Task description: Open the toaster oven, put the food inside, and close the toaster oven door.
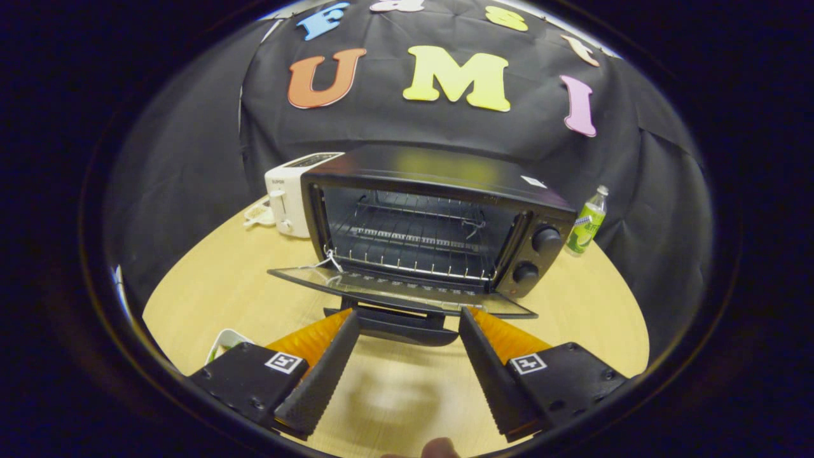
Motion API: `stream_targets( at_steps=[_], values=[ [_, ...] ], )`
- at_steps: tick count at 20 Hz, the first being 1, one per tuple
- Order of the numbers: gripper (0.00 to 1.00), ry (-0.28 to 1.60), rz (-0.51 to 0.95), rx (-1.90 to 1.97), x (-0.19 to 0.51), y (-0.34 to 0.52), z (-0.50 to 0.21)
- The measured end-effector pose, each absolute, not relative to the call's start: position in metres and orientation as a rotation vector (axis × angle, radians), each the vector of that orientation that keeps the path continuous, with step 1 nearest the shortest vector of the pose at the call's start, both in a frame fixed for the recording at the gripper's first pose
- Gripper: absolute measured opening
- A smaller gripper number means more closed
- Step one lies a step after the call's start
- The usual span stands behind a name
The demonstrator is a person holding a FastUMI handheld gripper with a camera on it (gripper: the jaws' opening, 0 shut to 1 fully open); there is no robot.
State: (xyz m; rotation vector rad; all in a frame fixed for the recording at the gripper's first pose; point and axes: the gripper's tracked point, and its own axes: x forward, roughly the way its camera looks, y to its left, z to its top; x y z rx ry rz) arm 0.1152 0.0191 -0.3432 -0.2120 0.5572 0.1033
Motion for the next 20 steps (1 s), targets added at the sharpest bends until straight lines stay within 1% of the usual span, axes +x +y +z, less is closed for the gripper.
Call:
stream_targets(
  at_steps=[5, 12, 17, 20],
  values=[
    [1.00, 0.650, 0.105, -0.181, 0.098, 0.018, -0.373],
    [1.00, 0.703, 0.136, -0.181, 0.085, 0.011, -0.369],
    [1.00, 0.767, 0.324, -0.054, 0.053, 0.034, -0.313],
    [1.00, 0.875, 0.448, 0.049, 0.033, 0.045, -0.287]
  ],
)
